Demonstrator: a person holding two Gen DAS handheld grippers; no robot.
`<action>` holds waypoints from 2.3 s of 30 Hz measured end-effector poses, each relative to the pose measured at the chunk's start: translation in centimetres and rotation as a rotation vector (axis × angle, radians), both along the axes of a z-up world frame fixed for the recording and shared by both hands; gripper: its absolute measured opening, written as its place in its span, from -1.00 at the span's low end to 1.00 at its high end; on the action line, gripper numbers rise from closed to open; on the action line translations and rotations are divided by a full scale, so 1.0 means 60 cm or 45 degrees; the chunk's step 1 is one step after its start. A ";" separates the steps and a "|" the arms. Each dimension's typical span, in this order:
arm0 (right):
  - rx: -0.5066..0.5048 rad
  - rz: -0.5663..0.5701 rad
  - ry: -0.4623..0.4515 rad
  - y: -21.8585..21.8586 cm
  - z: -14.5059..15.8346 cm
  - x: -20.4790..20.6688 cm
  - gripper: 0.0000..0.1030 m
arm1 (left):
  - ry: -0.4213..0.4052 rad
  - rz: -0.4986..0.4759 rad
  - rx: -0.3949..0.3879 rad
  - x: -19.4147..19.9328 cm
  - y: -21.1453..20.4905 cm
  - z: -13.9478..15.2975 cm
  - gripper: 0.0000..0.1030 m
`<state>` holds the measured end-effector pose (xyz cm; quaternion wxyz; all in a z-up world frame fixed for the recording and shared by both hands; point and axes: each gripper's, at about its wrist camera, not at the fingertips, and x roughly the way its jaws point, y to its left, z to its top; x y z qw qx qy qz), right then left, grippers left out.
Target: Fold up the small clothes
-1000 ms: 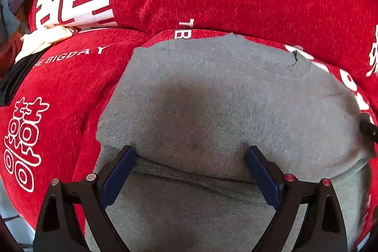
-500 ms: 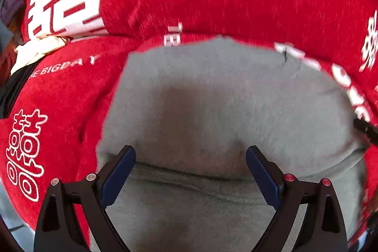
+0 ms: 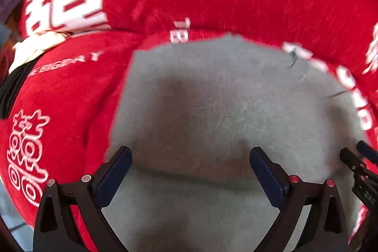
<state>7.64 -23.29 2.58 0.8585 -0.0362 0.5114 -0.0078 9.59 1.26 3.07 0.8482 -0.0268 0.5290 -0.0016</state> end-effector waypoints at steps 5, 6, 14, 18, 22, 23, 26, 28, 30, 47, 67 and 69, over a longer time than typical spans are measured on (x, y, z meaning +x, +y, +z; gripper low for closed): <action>0.046 0.110 -0.071 0.043 0.037 -0.072 0.57 | 0.011 -0.184 0.048 -0.072 -0.030 -0.008 0.94; 0.071 0.129 -0.040 0.055 0.028 -0.078 0.57 | 0.026 -0.222 0.126 -0.081 -0.042 -0.025 0.94; 0.034 0.109 -0.007 0.053 -0.017 -0.159 0.67 | 0.026 -0.175 0.012 -0.148 0.020 -0.048 0.99; 0.020 0.166 -0.108 0.023 -0.023 -0.238 0.74 | 0.003 -0.172 -0.004 -0.188 0.041 -0.050 0.99; -0.007 0.210 -0.174 0.015 -0.024 -0.301 0.76 | -0.010 -0.163 -0.022 -0.216 0.051 -0.048 0.99; -0.008 0.210 -0.185 0.013 -0.023 -0.313 0.76 | -0.004 -0.177 0.004 -0.223 0.050 -0.050 0.99; 0.041 0.176 -0.223 0.005 -0.023 -0.331 0.78 | 0.002 -0.200 0.033 -0.244 0.050 -0.045 0.99; 0.013 0.186 -0.183 0.011 -0.021 -0.330 0.79 | 0.000 -0.212 0.065 -0.253 0.047 -0.033 0.99; 0.019 0.281 -0.130 0.031 -0.010 -0.326 0.79 | -0.037 -0.234 0.080 -0.262 0.042 -0.020 0.99; -0.106 0.703 -0.065 0.069 -0.033 -0.332 0.91 | 0.015 -0.539 0.093 -0.321 0.059 -0.064 1.00; -0.310 0.841 -0.168 0.122 -0.053 -0.398 0.97 | 0.217 -0.430 0.230 -0.361 0.124 -0.098 1.00; -0.273 0.787 -0.136 0.081 -0.059 -0.401 0.97 | 0.260 -0.392 0.197 -0.372 0.143 -0.105 1.00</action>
